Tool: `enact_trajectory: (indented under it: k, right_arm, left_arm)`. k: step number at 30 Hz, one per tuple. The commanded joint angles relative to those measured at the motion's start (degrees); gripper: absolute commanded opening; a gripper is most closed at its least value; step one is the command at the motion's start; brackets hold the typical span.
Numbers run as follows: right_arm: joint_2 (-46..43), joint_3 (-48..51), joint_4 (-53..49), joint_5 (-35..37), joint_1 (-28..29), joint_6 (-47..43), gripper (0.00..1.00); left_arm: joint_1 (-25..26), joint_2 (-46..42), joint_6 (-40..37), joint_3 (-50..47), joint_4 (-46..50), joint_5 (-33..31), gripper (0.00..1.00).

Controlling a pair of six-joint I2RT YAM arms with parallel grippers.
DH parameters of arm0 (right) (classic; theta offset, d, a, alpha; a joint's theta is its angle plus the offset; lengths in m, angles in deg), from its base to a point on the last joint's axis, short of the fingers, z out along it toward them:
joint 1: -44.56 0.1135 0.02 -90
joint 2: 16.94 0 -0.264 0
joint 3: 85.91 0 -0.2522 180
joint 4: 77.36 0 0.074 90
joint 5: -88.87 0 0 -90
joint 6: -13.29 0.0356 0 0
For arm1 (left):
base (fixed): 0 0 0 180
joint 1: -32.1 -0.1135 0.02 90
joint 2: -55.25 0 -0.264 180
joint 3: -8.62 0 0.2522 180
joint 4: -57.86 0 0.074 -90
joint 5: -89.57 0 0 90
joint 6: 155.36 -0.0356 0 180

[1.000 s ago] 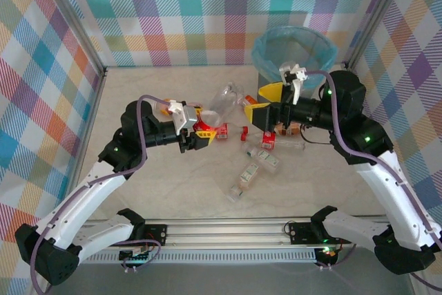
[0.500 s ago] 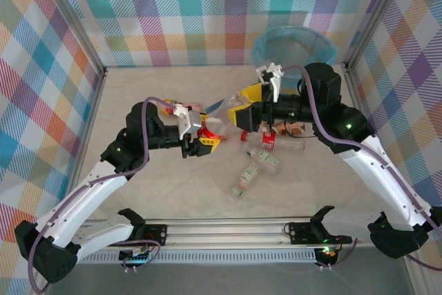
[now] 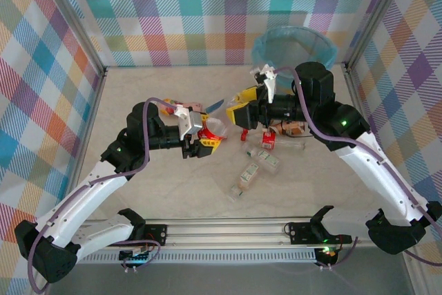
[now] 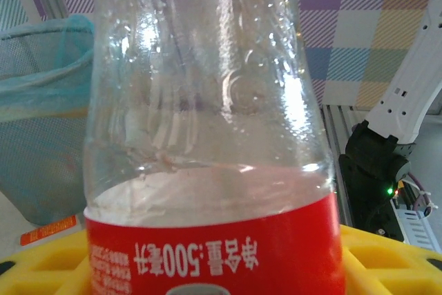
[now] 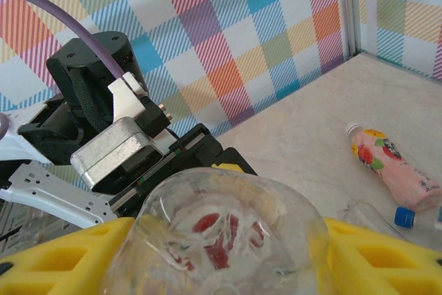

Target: Put the plastic bottles in the bin

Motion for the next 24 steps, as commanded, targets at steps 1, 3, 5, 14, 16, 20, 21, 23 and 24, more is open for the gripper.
enact_trajectory:
  k: [1, 3, 5, 14, 16, 20, 21, 23, 24]
  right_arm:
    - [0.09, -3.42, -0.42, 1.89, 0.29, -0.62, 0.55]
    - [-0.11, -3.82, -0.95, 2.9, 0.31, -0.69, 0.54]
    - [-0.39, -3.91, -1.24, 3.58, 0.26, -0.95, 0.53]
    - [-1.0, -4.49, -3.26, 6.36, 0.3, -1.22, 0.49]
    - [-1.09, -4.35, -3.69, 7.44, 0.3, -1.19, 0.49]
    - [-1.18, -4.32, -4.56, 9.56, 0.3, -1.1, 0.49]
    - [-1.18, -4.27, -4.71, 10.07, 0.3, -1.13, 0.49]
    - [-1.01, -4.34, -5.14, 10.86, 0.3, -1.13, 0.48]
    - [-0.92, -4.35, -5.26, 11.21, 0.26, -1.22, 0.48]
  left_arm:
    - [0.41, -1.03, -1.06, 1.11, -0.2, -0.82, 0.63]
    - [0.43, -1.46, -1.24, 0.83, -0.37, -1.1, 0.65]
    - [0.43, -1.9, -1.15, 0.49, -0.84, -1.69, 0.68]
    - [0.4, -4.2, -0.49, -2.02, -4.93, -7.63, 0.85]
    - [0.43, -5.16, -0.1, -3.18, -6.85, -9.28, 0.89]
    - [0.43, -6.36, -0.24, -4.39, -8.44, -10.16, 0.94]
    - [0.42, -6.58, -0.32, -4.49, -8.56, -10.07, 0.94]
    - [0.37, -6.71, -0.6, -4.64, -8.46, -9.98, 0.99]
    - [0.43, -6.74, -0.78, -4.79, -8.43, -9.98, 1.0]
